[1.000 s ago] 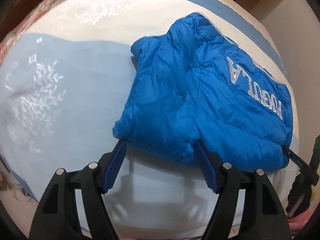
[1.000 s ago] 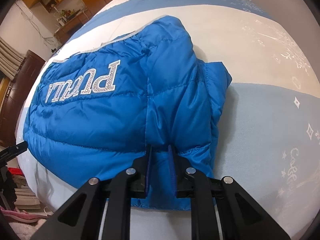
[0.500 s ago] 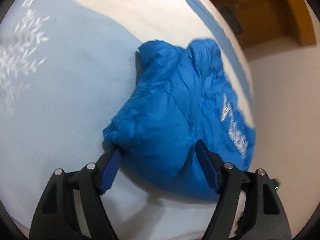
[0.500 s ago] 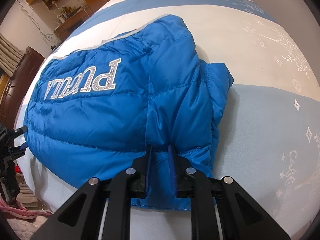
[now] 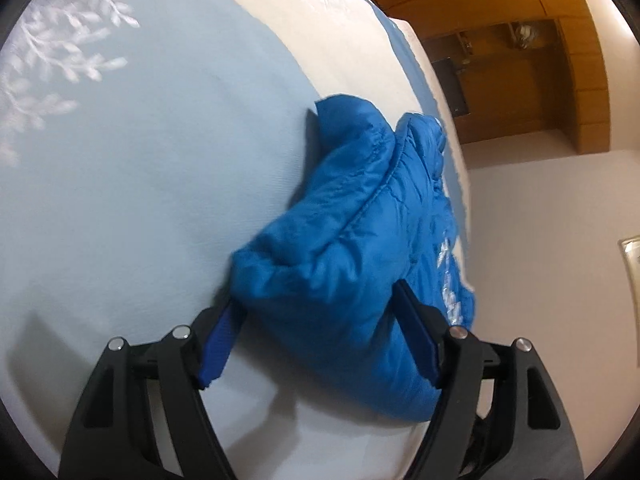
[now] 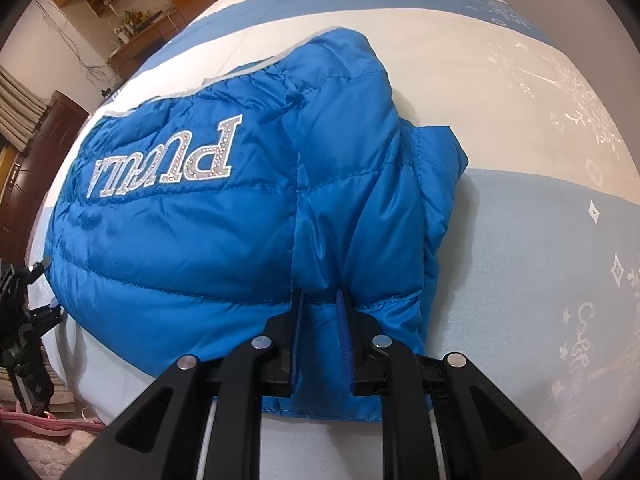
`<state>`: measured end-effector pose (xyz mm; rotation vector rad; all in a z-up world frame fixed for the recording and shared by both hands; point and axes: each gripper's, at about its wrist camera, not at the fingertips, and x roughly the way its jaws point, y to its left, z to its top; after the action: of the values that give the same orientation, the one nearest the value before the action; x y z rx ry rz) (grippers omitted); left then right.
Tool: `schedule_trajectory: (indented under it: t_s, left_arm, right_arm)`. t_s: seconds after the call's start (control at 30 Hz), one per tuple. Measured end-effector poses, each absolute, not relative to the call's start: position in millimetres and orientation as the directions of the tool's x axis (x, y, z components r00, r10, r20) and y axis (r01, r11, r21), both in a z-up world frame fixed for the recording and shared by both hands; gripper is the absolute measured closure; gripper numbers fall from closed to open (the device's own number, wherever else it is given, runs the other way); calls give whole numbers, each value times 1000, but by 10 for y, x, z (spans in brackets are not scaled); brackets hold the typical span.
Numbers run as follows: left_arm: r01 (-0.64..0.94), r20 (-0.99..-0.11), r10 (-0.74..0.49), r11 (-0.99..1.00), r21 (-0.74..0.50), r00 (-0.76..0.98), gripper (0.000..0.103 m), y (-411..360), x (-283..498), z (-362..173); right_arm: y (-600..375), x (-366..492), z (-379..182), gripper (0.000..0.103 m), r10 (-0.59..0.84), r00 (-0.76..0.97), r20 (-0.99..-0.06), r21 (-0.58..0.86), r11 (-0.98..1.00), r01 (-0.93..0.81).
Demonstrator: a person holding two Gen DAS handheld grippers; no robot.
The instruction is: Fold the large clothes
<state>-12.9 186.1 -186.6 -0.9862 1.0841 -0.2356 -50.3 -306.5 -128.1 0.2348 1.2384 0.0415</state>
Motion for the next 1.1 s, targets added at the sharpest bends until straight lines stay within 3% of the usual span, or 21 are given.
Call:
schedule_trajectory:
  t_s: [0.13, 0.2, 0.3, 0.4, 0.53, 0.6, 0.73, 1.1]
  left_arm:
    - [-249, -623, -589, 593, -766, 514, 28, 1775, 28, -1868]
    - [-250, -618, -588, 587, -770, 522, 37, 1767, 132, -1870]
    - [-238, -598, -593, 574, -784, 538, 67, 1728, 172, -1823]
    - [-194, -579, -589, 587, -786, 564, 75, 1703, 60, -1583]
    - [-173, -605, -563, 635, -753, 563, 76, 1686, -16, -1519]
    - [-241, -629, -573, 609, -756, 526, 75, 1748, 12, -1757]
    - [-287, -598, -627, 532, -797, 499, 71, 1834, 19, -2076]
    - [-280, -665, -580, 617, -736, 471, 70, 1718, 205, -1929]
  right_arm:
    - [-3045, -496, -1278, 87, 152, 329, -932, 193, 977, 93]
    - [-3042, -499, -1278, 87, 158, 329, -931, 199, 975, 96]
    - [-3067, -503, -1279, 87, 175, 332, -927, 221, 969, 107]
    - [-3096, -520, -1275, 87, 185, 331, -925, 235, 965, 120]
    - [-3114, -553, -1286, 87, 193, 333, -923, 248, 960, 129]
    - [-3143, -535, -1292, 87, 201, 331, -922, 256, 957, 134]
    - [-3134, -501, -1303, 87, 192, 321, -927, 242, 962, 125]
    - [-3161, -507, -1381, 87, 191, 341, -920, 250, 959, 137]
